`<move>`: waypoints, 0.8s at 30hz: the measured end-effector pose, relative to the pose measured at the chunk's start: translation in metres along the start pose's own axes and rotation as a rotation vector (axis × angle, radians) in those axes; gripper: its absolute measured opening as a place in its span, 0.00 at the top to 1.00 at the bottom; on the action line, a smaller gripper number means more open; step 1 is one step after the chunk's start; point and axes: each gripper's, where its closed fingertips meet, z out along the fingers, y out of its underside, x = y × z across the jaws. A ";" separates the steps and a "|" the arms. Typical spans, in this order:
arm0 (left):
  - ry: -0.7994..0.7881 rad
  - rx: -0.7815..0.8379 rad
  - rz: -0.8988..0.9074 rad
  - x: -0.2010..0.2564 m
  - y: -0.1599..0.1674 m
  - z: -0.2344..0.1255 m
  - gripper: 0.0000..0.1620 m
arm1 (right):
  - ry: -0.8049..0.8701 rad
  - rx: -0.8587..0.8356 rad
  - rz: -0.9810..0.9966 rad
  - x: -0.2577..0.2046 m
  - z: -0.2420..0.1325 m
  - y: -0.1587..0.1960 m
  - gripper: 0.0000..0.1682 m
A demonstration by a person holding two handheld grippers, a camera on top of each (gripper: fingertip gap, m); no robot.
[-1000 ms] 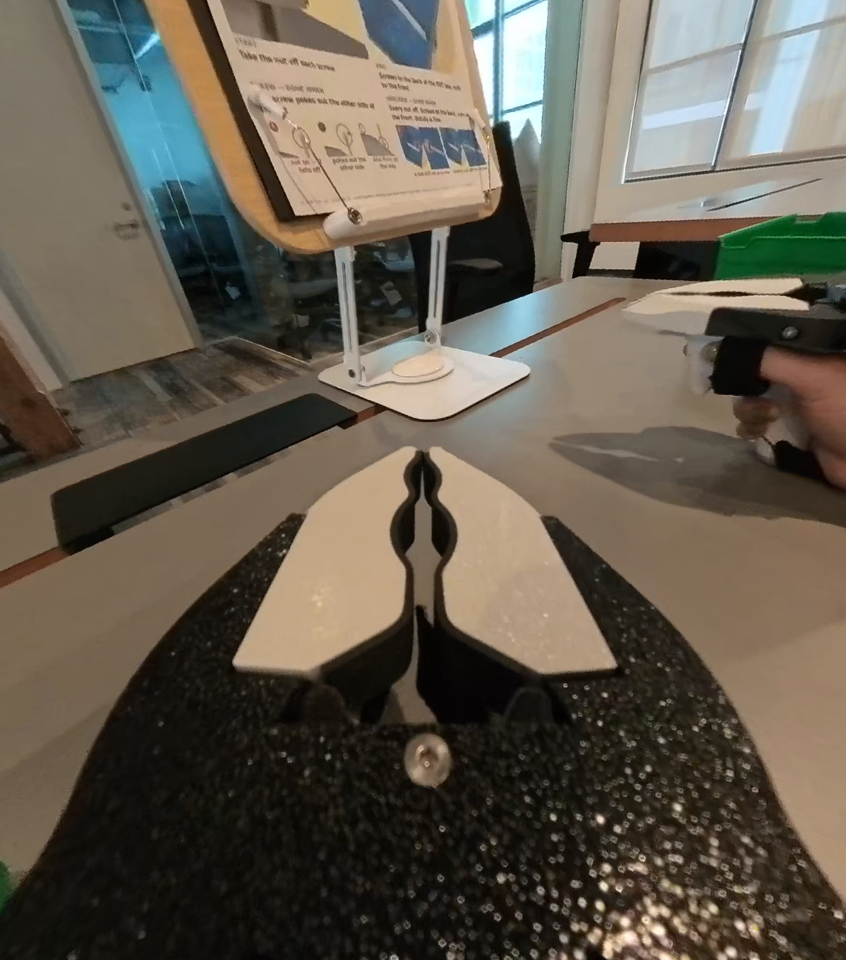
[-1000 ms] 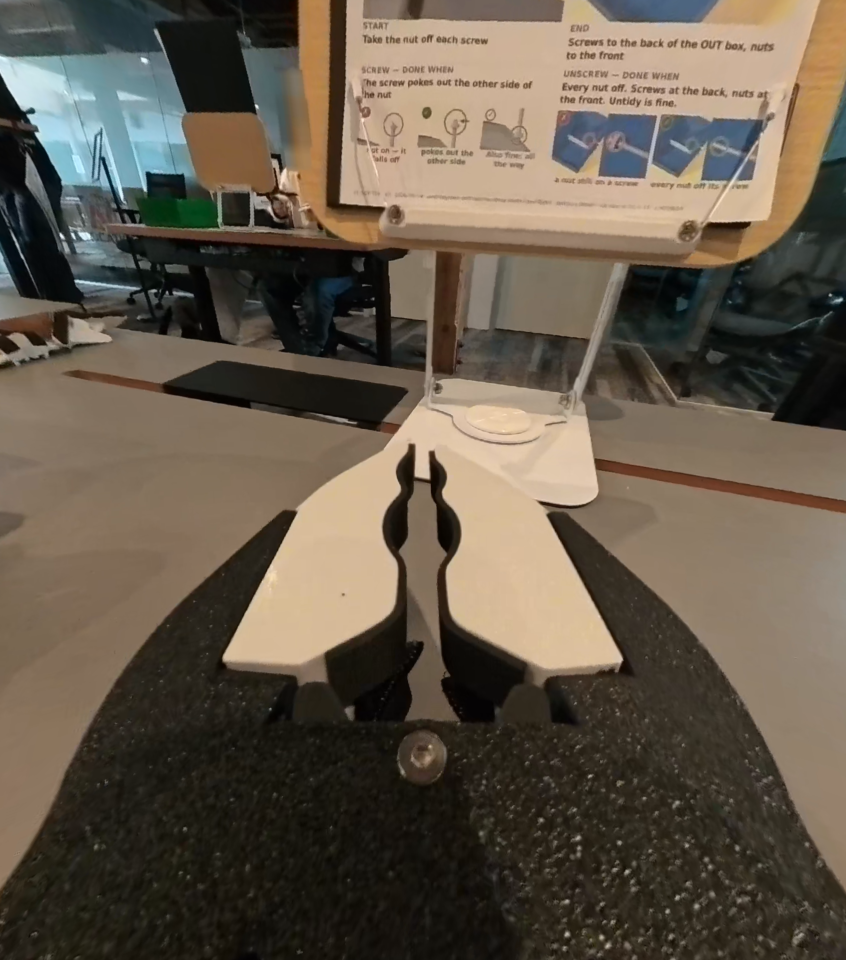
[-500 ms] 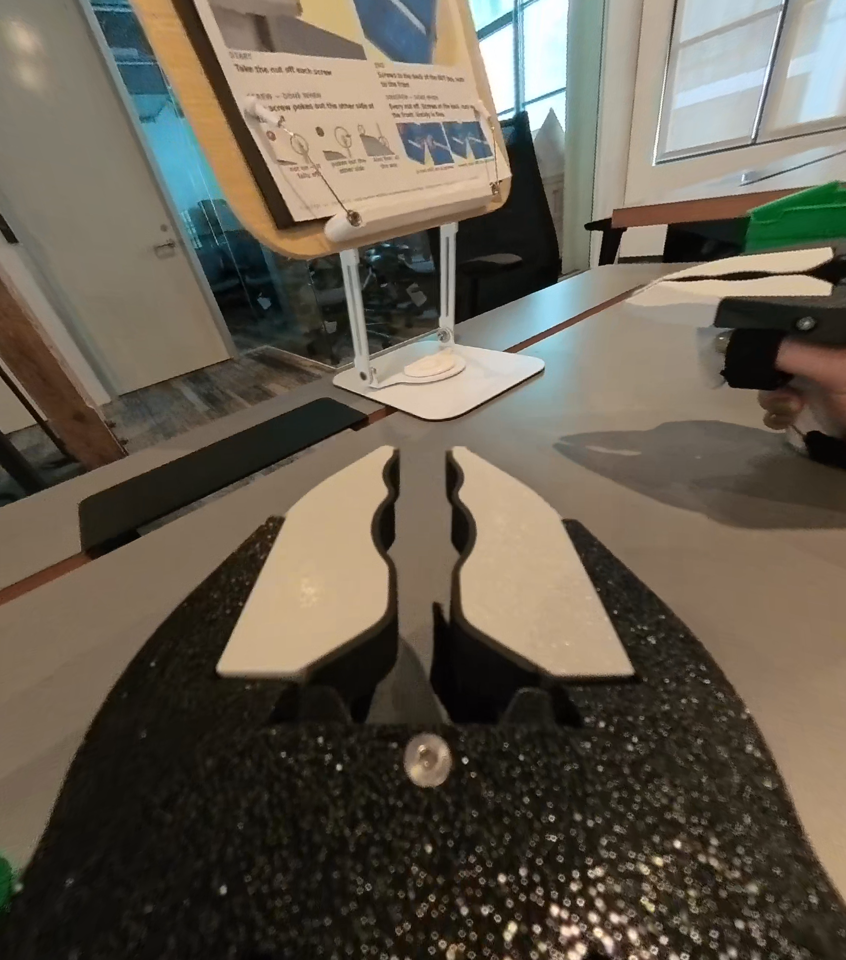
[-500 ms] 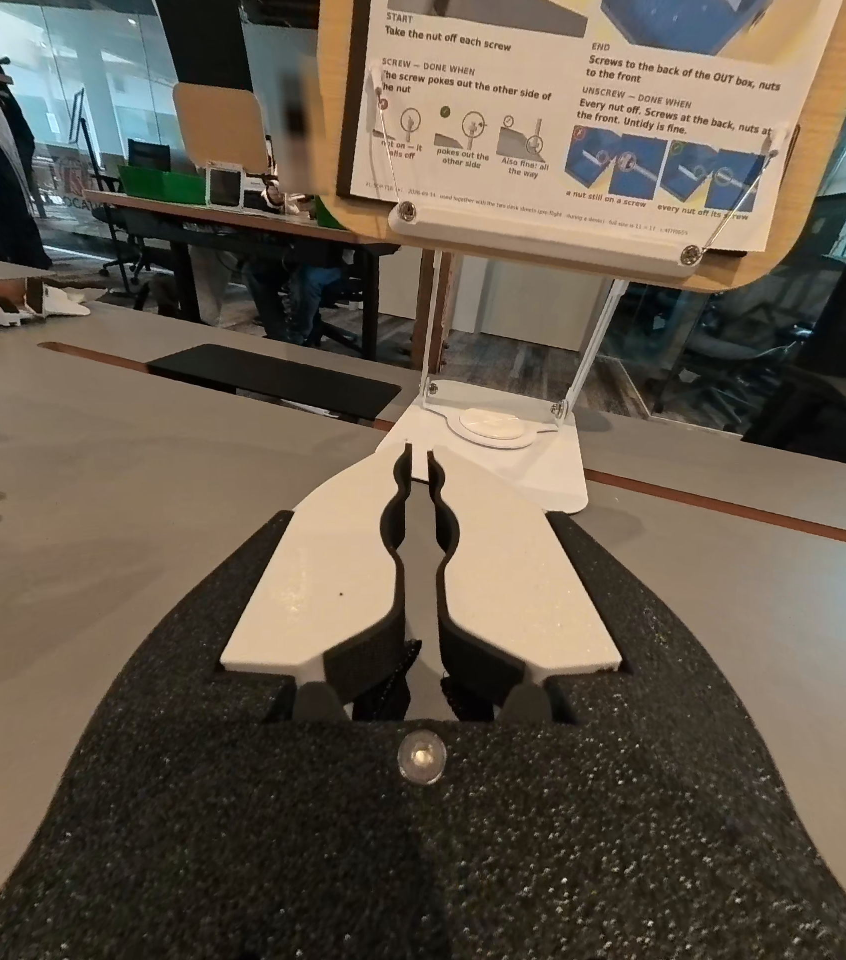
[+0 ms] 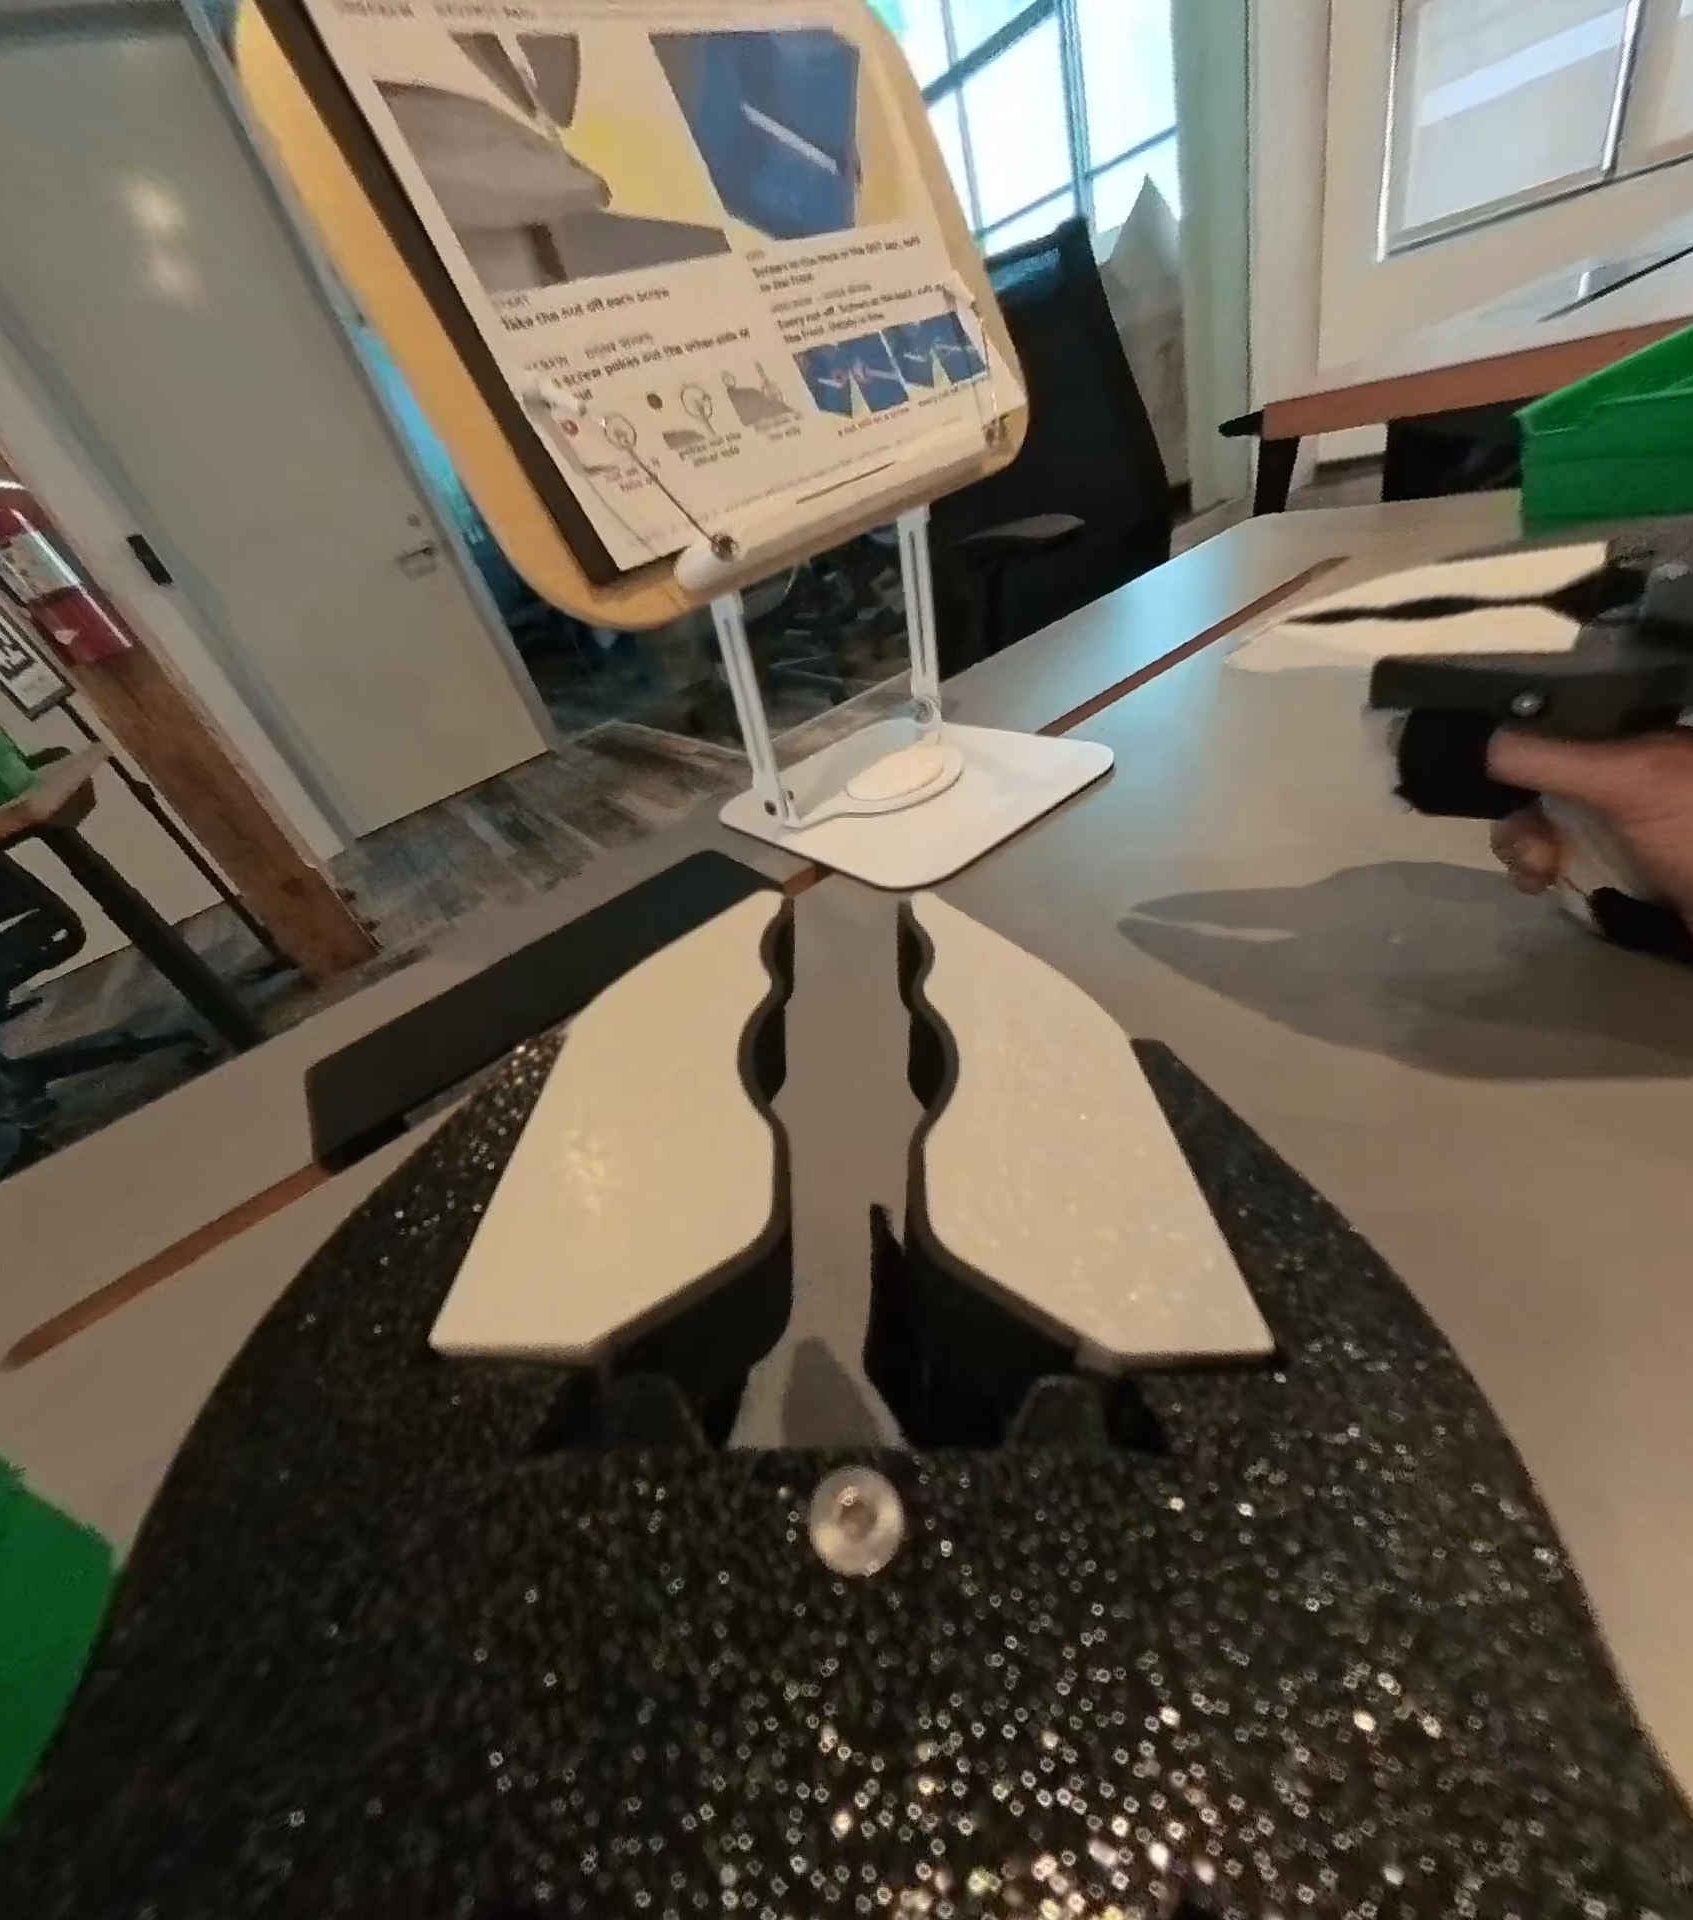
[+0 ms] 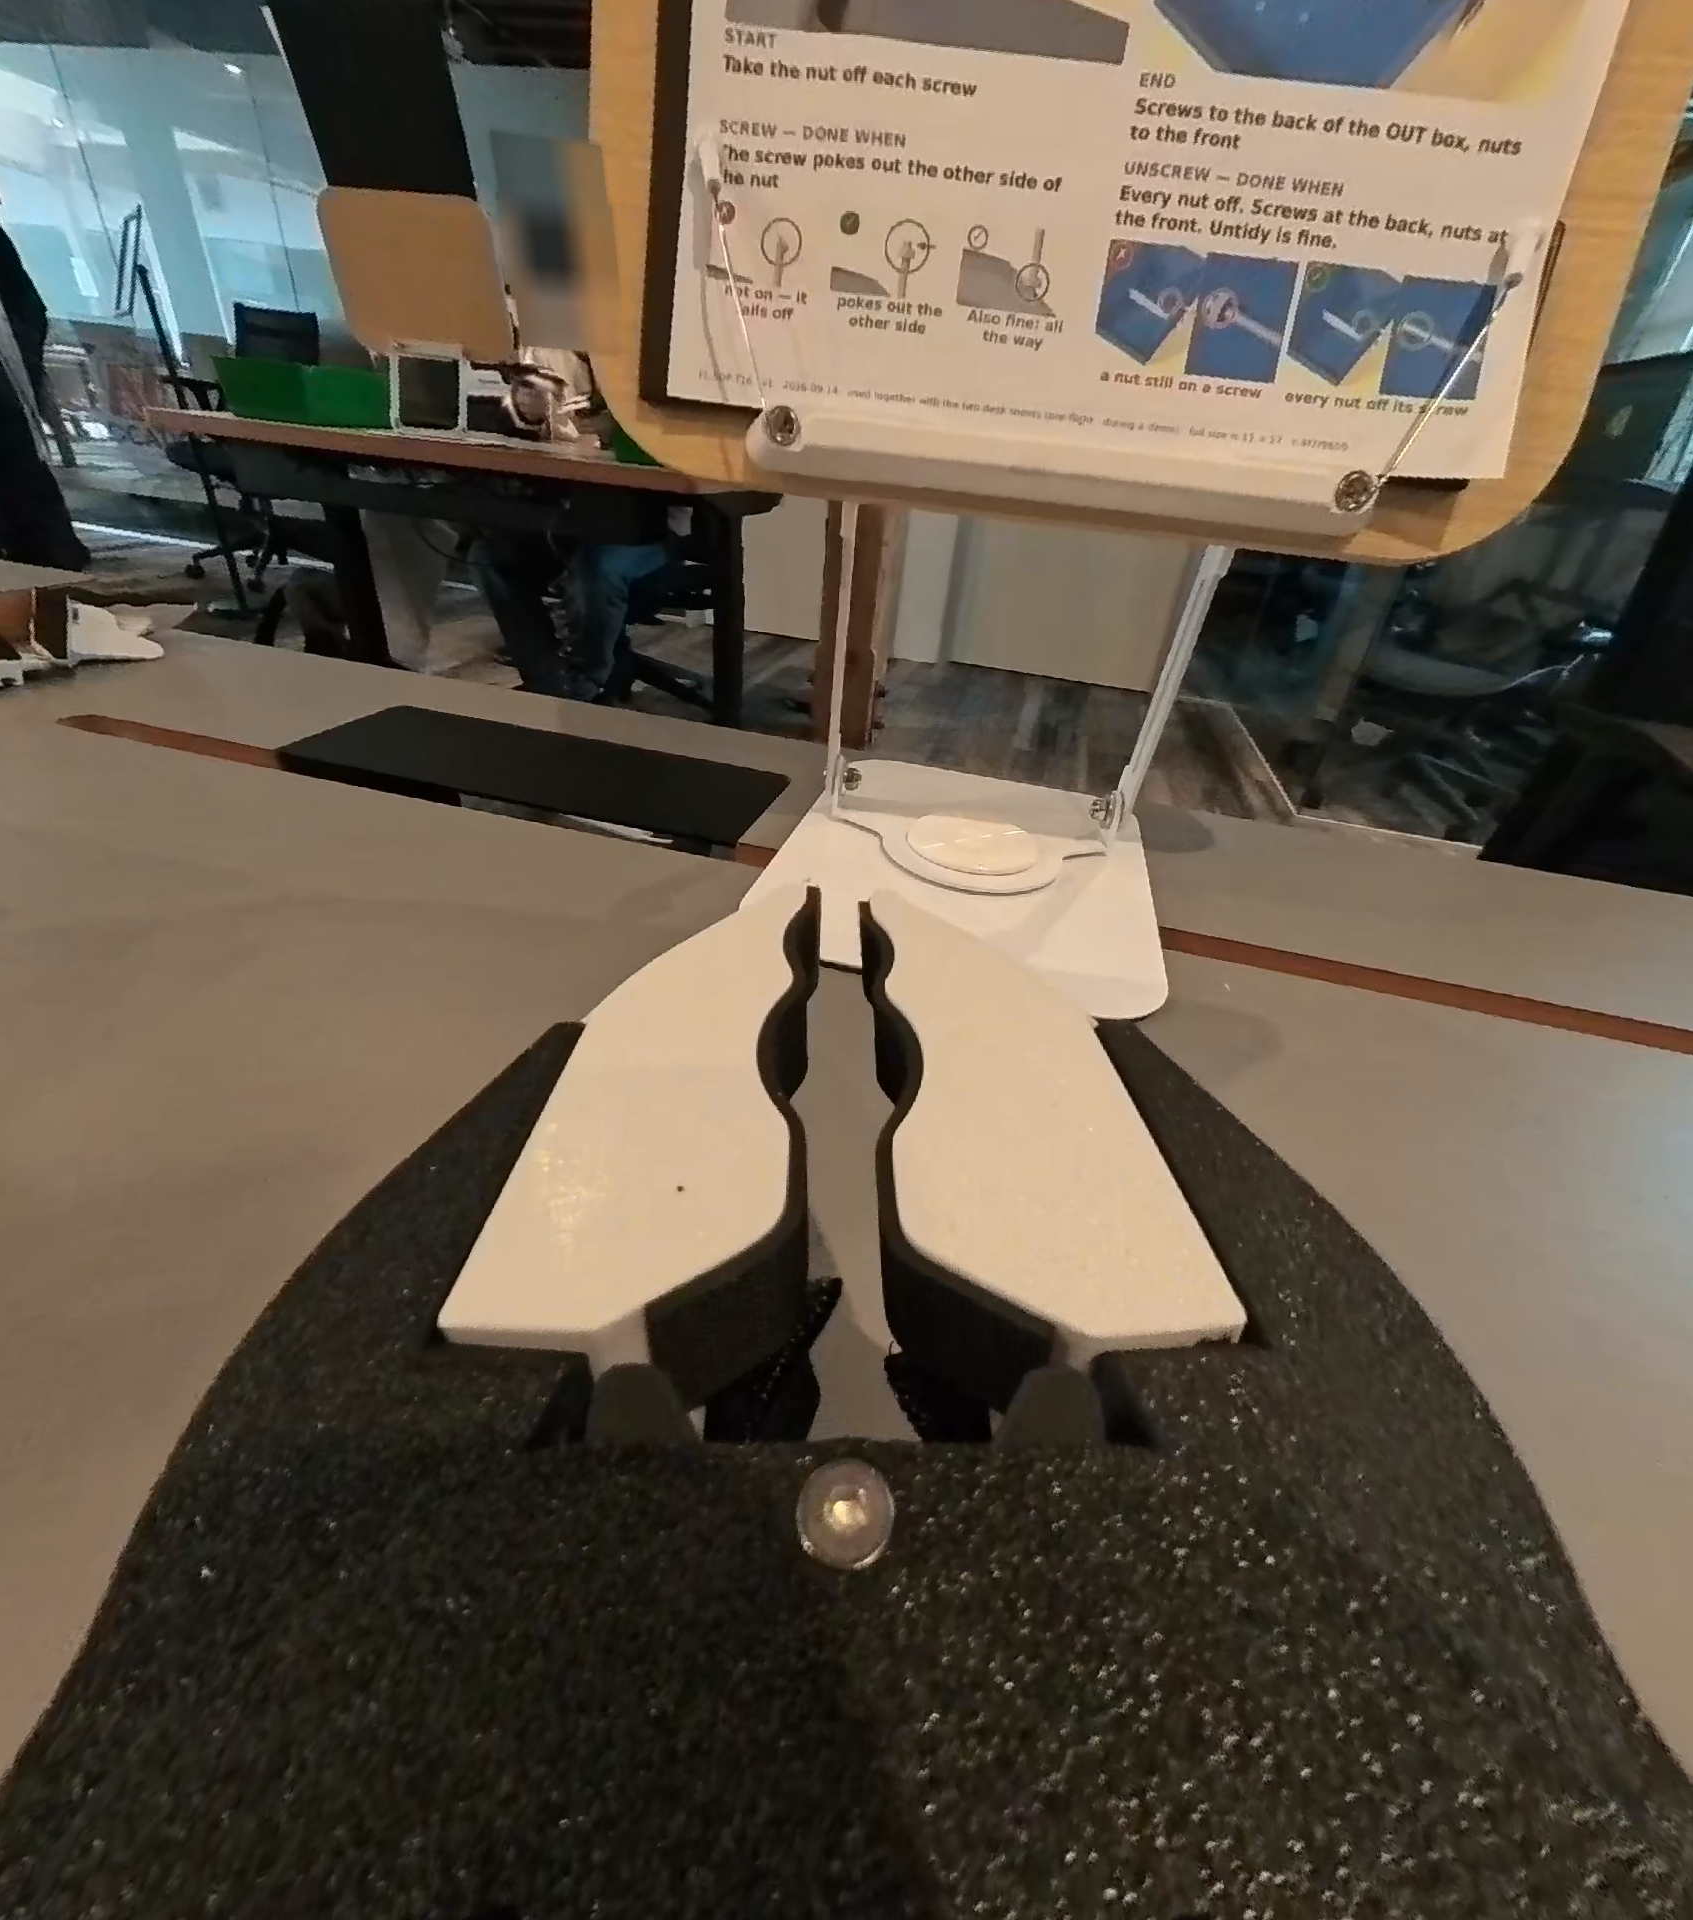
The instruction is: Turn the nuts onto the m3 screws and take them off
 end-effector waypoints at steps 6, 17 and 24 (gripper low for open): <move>-0.083 0.016 -0.127 -0.009 -0.044 -0.035 0.90 | -0.002 0.000 0.017 0.001 0.000 0.000 0.96; -0.263 -0.031 -0.237 -0.086 -0.097 -0.123 0.90 | -0.006 0.003 0.047 0.004 -0.001 0.000 0.97; -0.376 -0.335 -0.128 -0.131 -0.054 -0.149 0.85 | -0.009 0.000 0.034 0.002 0.000 0.000 0.98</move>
